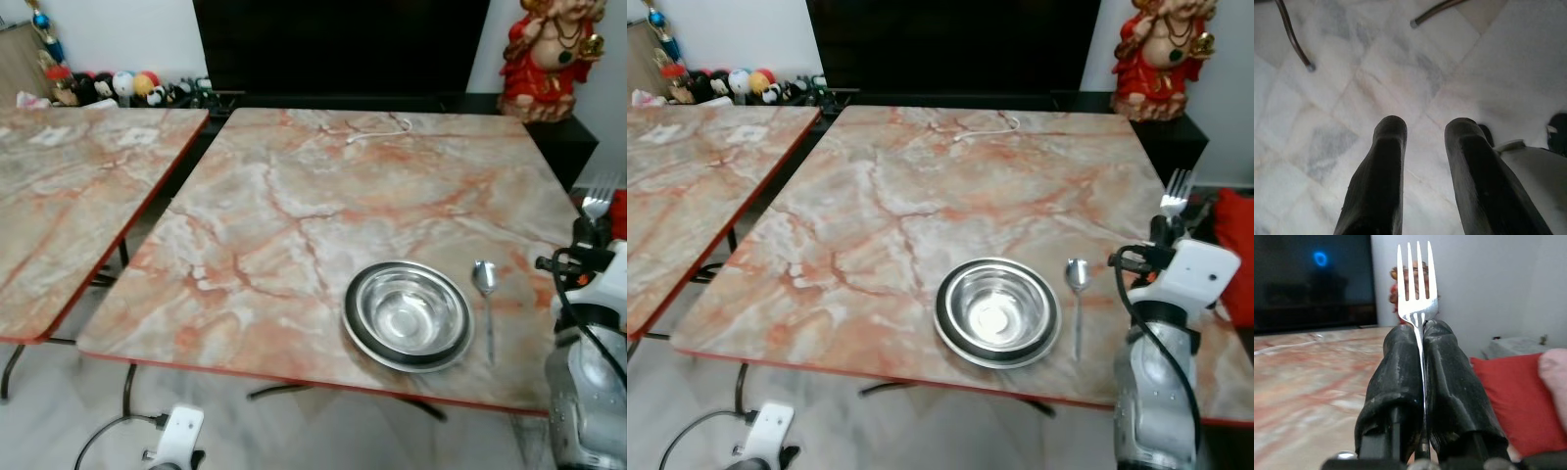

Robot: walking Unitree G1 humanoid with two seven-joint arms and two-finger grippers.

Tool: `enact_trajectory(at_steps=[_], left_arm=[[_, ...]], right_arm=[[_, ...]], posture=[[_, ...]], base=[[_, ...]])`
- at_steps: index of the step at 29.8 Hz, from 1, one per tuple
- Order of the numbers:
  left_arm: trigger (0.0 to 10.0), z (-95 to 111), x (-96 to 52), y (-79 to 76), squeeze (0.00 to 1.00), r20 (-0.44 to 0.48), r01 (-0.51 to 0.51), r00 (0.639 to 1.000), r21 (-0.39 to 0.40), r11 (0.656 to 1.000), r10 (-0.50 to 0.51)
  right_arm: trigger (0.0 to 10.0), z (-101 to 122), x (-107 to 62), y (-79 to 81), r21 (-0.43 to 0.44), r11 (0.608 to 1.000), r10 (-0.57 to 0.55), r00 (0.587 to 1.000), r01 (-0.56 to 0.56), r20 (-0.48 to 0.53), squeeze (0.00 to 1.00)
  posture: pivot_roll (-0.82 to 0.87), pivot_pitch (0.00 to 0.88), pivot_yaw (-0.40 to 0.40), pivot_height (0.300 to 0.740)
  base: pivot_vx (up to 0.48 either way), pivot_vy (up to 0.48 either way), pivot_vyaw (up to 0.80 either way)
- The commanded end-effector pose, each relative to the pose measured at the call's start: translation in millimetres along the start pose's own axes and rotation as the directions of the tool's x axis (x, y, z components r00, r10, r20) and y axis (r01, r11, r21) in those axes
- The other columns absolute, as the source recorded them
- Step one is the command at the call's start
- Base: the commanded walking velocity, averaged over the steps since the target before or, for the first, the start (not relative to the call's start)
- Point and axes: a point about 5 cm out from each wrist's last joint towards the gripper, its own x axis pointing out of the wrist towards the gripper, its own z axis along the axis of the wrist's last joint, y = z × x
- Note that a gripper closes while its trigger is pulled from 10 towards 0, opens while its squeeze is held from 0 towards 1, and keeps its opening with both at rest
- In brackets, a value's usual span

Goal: Setting the table

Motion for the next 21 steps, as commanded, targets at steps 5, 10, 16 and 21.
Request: enact_trajectory(at_steps=[5,10,16,21], left_arm=[[10.0,-7,-1.6,4.8,0.0,-0.028,-0.011,1.0,0.001,1.0,0.011],[10.0,-7,-1.4,3.6,0.0,-0.029,-0.008,1.0,-0.001,1.0,0.008],[10.0,-7,-1.4,3.3,0.0,-0.03,-0.009,1.0,-0.002,1.0,0.009],[10.0,-7,-1.4,4.1,0.0,-0.031,-0.011,0.999,-0.005,1.0,0.011]], right_arm=[[10.0,-4,4.7,-13.2,-0.092,0.996,-0.016,0.997,0.009,-0.075,0.0],[10.0,-24,6.6,-24.1,-0.118,0.993,-0.053,0.967,0.024,-0.248,0.0],[10.0,-38,6.3,-10.9,-0.079,0.994,0.047,0.937,-0.079,-0.347,0.0],[10.0,-48,13.6,11.7,0.001,0.996,0.085,0.904,-0.094,-0.418,0.0]], posture=[[0.02,0.014,0.023,0.74],[0.02,0.013,0.021,0.74],[0.02,0.012,0.024,0.74],[0.02,0.009,0.027,0.74]], base=[[0.0,0.0,0.0],[0.0,0.0,0.0],[0.0,0.0,0.0],[0.0,0.0,0.0]])
